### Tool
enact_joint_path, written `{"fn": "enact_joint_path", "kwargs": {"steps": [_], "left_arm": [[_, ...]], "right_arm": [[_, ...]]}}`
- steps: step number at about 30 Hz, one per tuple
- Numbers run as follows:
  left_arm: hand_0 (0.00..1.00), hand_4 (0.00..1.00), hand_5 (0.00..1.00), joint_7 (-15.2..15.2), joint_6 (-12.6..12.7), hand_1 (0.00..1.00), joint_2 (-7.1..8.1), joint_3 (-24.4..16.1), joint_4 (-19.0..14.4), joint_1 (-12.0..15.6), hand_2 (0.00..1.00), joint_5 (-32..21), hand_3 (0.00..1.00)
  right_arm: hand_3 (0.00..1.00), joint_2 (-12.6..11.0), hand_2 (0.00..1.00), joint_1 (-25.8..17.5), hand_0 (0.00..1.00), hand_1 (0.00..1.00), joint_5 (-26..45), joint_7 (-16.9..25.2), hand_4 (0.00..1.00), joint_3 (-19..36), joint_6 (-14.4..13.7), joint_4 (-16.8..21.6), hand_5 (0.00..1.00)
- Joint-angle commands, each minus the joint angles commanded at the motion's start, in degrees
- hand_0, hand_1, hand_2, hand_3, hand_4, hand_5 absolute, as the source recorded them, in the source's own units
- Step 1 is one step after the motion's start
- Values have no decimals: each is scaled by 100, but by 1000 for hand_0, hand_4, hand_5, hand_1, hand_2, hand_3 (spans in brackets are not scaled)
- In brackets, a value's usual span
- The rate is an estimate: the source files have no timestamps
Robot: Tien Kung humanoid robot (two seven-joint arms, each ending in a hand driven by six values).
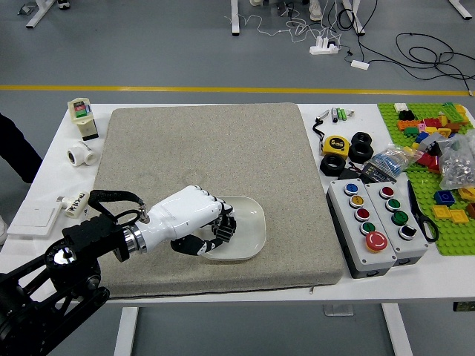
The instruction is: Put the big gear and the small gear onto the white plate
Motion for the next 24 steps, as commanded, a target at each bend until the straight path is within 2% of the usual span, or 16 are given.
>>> {"fn": "enact_joint_path", "kwargs": {"steps": [4,5,8,10,11,14,16,17,20,22,23,24], "left_arm": [[408,953,242,-71,88,572,-22,35,6,-12,718,0,893],[469,997,296,-78,96,641,-27,33,12,-16,836,0,946],[469,997,296,-90,143,641,-44,-8,36,-21,836,0,946],[469,997,296,-84,234,641,-57,-65,32,-6,836,0,946],[520,998,316,-87,331,693,-75,-122,30,8,905,0,947],[520,998,316,-64,621,693,-137,-286,43,50,905,0,947],[520,998,316,-32,947,693,-252,-565,110,139,905,0,947],[549,993,319,-17,1039,697,-291,-642,142,173,903,0,920],[549,993,319,43,1418,697,-461,-1094,288,336,903,0,920],[549,993,319,94,1521,697,-575,-1408,391,454,903,-69,920],[568,844,358,136,1479,685,-640,-1568,442,528,834,-238,770],[568,844,358,154,1458,685,-669,-1690,465,562,834,-499,770]], "right_arm": [[569,-1,693,2,612,607,3,1,764,-4,-2,0,731],[569,-1,694,1,612,607,7,2,764,-3,-3,0,730],[569,-3,694,2,612,607,14,6,764,-9,-5,0,730],[569,-3,694,-3,612,607,29,10,764,-12,-7,0,730],[569,-3,694,-6,612,606,32,12,764,-11,-9,0,732],[569,-1,694,-13,612,606,34,12,764,-13,-11,0,732],[569,0,694,-22,612,606,39,14,764,-16,-12,0,732],[569,1,694,-24,612,607,39,14,764,-18,-12,0,732],[569,5,694,-37,612,607,40,14,764,-25,-13,0,732],[569,8,694,-48,612,607,39,13,764,-24,-13,0,732],[569,9,694,-54,612,607,38,11,765,-28,-13,0,732],[569,9,694,-57,612,607,37,10,765,-30,-13,0,732]]}}
